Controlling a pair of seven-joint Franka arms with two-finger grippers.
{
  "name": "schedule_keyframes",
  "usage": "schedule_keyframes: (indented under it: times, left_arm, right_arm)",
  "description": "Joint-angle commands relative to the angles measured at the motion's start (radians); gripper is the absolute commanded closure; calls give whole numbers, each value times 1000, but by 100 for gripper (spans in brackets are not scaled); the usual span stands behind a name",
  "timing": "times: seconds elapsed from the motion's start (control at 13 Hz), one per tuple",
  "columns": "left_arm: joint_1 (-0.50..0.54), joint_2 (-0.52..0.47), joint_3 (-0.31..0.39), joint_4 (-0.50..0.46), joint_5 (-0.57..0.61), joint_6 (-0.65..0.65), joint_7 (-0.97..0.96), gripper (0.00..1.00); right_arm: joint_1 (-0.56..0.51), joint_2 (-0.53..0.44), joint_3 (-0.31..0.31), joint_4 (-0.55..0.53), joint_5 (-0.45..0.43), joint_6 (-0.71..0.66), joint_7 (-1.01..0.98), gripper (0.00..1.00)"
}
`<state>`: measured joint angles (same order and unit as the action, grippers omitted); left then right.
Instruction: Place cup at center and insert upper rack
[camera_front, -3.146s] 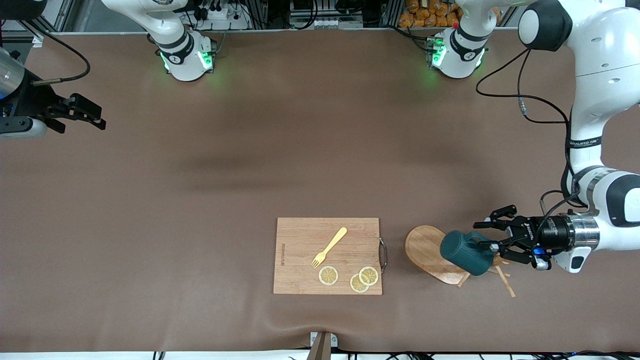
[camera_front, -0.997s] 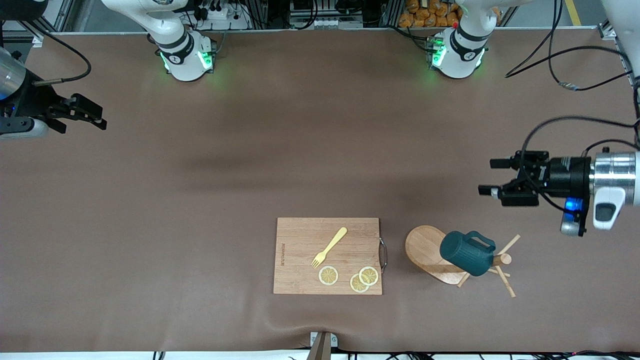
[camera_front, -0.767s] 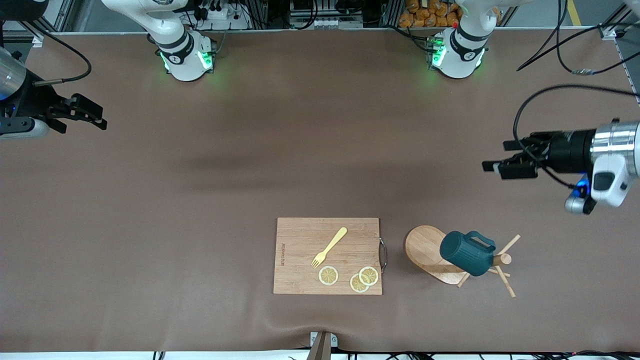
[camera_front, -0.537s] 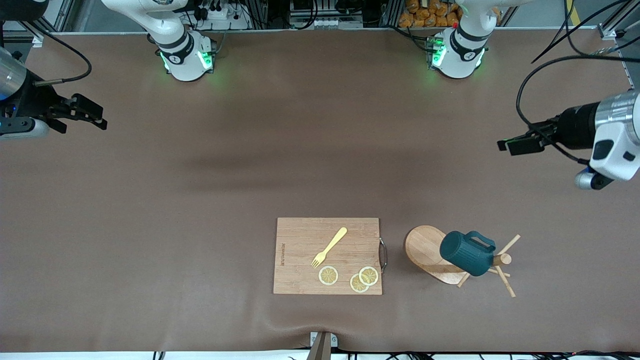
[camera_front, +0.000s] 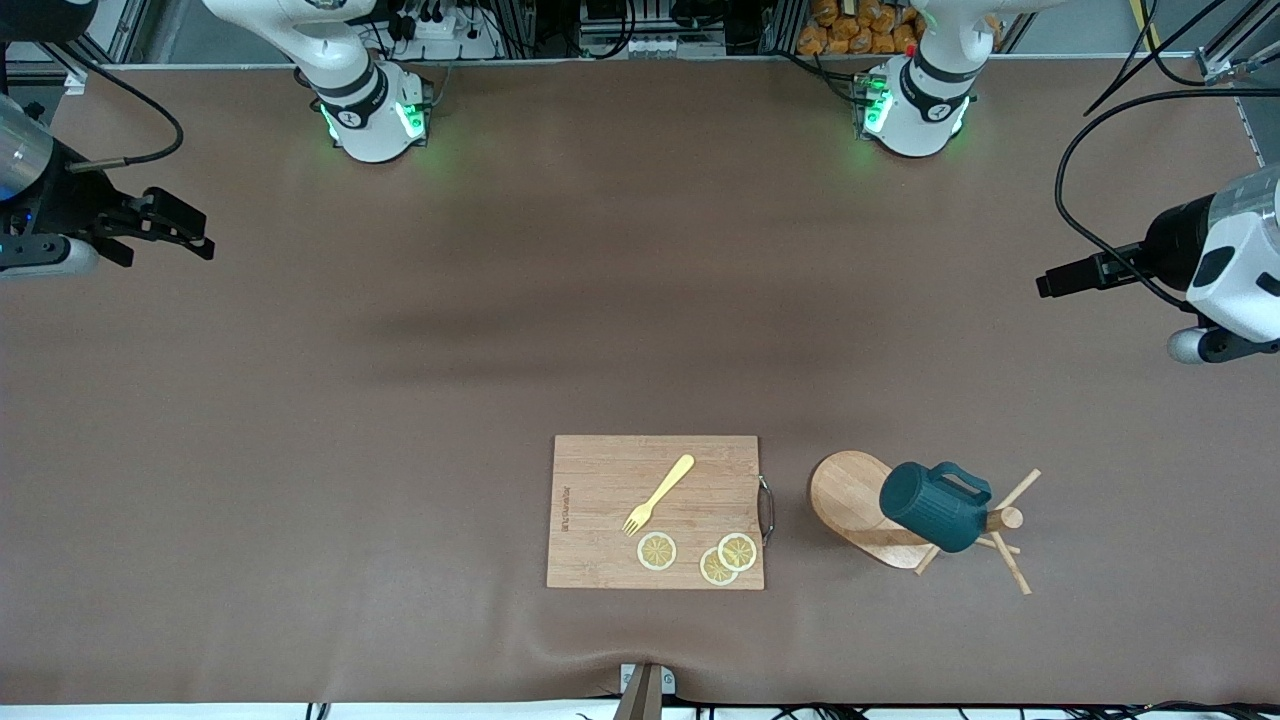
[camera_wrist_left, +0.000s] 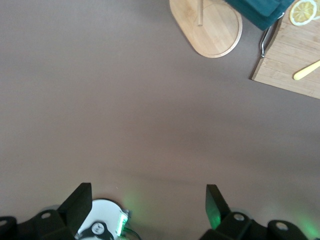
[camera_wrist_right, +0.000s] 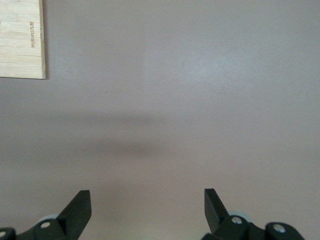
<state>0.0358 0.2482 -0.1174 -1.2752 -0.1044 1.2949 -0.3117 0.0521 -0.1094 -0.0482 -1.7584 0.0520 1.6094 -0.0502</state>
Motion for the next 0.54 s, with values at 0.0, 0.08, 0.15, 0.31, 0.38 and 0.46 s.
schedule_keyframes:
  times: [0.0, 0.08, 0.15, 0.31, 0.38, 0.46]
  left_arm:
    - [-3, -7, -4, -15, 25, 24, 68, 0]
    - [-29, -6, 16, -18, 25, 26, 83, 0]
    - [-52, -7, 53, -16, 41, 35, 85, 0]
    - [-50, -29, 62, -26, 46, 44, 85, 0]
    - [-42, -46, 65, -41, 46, 46, 86, 0]
    - [-42, -85, 68, -86, 57, 72, 88, 0]
  right_arm:
    - [-11, -16, 10, -10, -12, -3, -7, 0]
    - [-11, -18, 10, -10, -12, -3, -7, 0]
    - [-11, -18, 10, -10, -12, -3, -7, 0]
    - [-11, -18, 10, -10, -12, -3, -7, 0]
    - [-11, -16, 10, -10, -12, -2, -7, 0]
    - [-8, -16, 10, -10, -12, -2, -7, 0]
